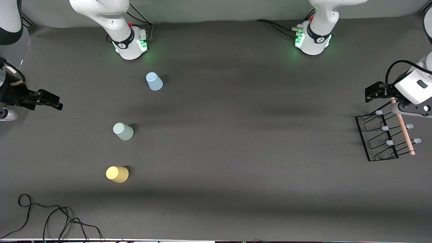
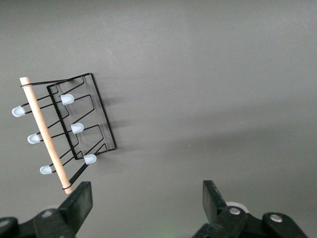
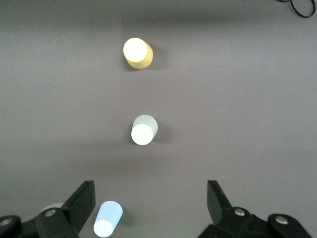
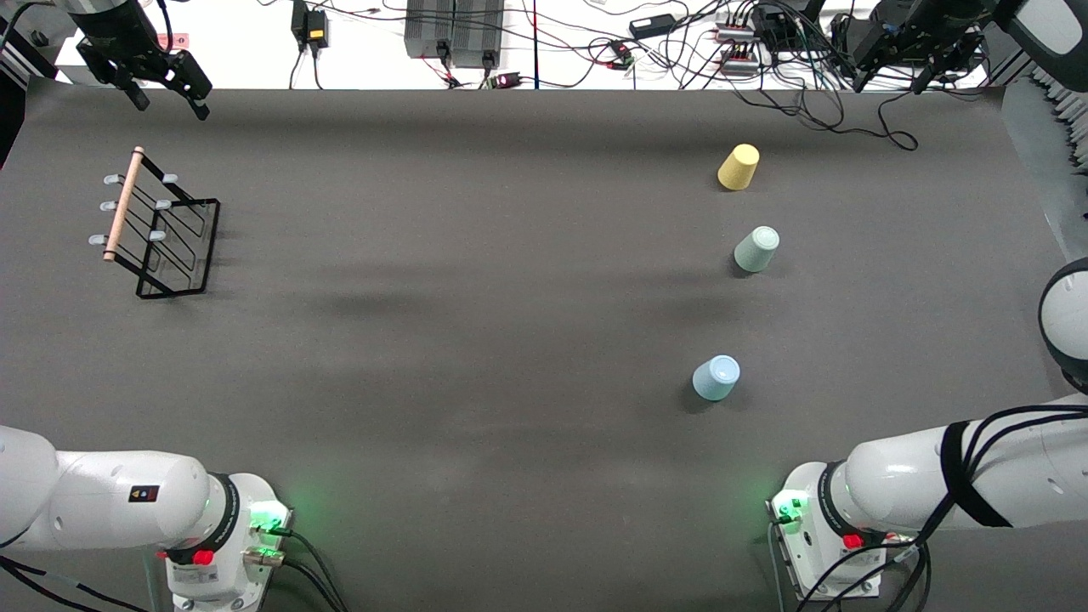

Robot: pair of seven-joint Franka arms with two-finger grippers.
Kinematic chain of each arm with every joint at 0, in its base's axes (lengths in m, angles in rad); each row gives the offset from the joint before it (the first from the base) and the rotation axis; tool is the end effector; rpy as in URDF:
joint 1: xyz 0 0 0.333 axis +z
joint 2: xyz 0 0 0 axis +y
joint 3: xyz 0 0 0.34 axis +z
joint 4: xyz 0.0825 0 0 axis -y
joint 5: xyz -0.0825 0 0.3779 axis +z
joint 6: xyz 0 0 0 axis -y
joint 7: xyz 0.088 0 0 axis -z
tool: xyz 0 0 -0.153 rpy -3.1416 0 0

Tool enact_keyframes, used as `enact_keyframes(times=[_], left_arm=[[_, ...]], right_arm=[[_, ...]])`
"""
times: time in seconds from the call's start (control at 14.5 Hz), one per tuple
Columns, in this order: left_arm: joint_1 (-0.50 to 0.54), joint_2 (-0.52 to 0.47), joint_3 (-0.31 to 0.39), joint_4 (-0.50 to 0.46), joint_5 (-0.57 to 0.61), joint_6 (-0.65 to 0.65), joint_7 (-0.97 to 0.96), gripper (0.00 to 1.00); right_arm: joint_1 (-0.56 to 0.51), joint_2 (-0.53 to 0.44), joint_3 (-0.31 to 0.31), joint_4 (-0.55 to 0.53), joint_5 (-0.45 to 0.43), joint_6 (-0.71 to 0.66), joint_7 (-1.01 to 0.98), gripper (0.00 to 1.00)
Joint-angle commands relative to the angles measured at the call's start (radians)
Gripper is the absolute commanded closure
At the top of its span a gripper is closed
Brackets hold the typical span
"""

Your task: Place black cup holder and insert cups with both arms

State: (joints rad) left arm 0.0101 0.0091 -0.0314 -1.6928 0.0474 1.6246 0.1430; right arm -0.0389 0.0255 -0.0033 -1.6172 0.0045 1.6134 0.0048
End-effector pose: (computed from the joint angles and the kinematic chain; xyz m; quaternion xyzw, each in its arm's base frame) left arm 0.5470 -0.0046 0.5455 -0.9954 0.0842 0.0400 0.0211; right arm 0.5570 -0.0228 0.5704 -0.9996 0.0236 0.0146 0.0025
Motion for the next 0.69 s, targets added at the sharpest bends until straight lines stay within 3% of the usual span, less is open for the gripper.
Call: enact_keyframes(times=[0.0,0.62], left_arm=[[0.007,-0.001,-0.004,0.005,-0.003,-0.011,0.018,0.01],[0.011,-0.001,-0.004,0.005,-0.003,-0.011,0.020,0.01]], right_arm=[[0.004,-0.006,0.002,0.006,-0.008,0.006,0.024,0.00],[0.005,-0.007,0.003,0.000,-0.008,0.002,0.011,0.00]])
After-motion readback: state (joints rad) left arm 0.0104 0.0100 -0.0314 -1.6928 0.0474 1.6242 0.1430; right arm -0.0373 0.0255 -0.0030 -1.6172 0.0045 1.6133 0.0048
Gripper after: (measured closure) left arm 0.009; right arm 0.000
